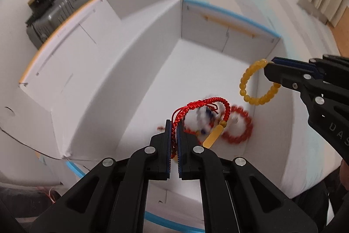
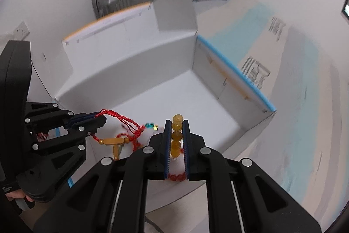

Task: Organize jewelry
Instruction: 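Carry the red string bracelet with the left tool while the right tool carries the yellow bracelet into the box, then open both tools to drop the two bracelets into the box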

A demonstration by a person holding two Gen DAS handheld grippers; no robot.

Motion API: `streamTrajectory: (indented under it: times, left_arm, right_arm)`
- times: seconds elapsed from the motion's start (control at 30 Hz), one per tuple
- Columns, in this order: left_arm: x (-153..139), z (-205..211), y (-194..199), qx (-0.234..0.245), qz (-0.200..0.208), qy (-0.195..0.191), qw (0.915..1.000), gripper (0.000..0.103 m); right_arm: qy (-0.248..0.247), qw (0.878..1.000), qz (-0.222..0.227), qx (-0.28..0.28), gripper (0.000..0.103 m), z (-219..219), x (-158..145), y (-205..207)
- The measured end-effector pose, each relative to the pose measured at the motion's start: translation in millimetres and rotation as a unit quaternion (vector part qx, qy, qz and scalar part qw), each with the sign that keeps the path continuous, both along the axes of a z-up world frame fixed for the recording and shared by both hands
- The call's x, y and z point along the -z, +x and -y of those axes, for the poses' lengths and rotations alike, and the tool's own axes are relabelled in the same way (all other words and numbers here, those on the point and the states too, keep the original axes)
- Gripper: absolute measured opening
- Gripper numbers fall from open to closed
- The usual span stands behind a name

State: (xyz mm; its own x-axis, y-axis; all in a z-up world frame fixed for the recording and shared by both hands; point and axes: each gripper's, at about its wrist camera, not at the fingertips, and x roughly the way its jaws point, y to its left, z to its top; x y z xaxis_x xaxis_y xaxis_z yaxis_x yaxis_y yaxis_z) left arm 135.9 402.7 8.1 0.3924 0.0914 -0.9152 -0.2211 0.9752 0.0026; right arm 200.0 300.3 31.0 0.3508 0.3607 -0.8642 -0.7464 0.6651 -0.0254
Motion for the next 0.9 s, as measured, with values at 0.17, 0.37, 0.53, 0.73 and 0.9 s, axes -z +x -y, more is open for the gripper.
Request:
streamTrajectory:
  times: [0.17, 0.37, 0.53, 0.73, 0.9]
  left_arm:
    - [23.1, -3.5, 2.4, 0.007, -0.04, 0.0, 0.9992, 0.003]
    - [46.5, -4.8, 6.9, 0.009, -0.086, 0.006, 0.9962, 0.004]
    - [53.0, -4.1, 6.9, 0.01, -0.089, 0.008, 0.996, 0.008]
    - [43.7, -7.0, -0.1, -0.004, -0.058, 0.02, 0.9981, 0.024]
    - [20.1, -8.8, -6.2, -0.032, -0.008, 0.026, 0.9991, 0.057]
  right_arm:
    - [-0.032, 0.999, -0.029, -0.003, 0.009, -10.1, 25.3, 1.9]
    - [-0.059, 0.997, -0.047, -0.007, 0.009, -17.1, 45.7, 3.9]
    - [-0.061, 0.997, -0.053, -0.008, 0.01, -19.4, 51.8, 2.1]
    - [-0.043, 0.998, -0.048, -0.003, 0.01, -13.7, 47.5, 4.9]
    - [-0.019, 0.999, -0.029, 0.002, 0.036, -3.4, 34.0, 1.7]
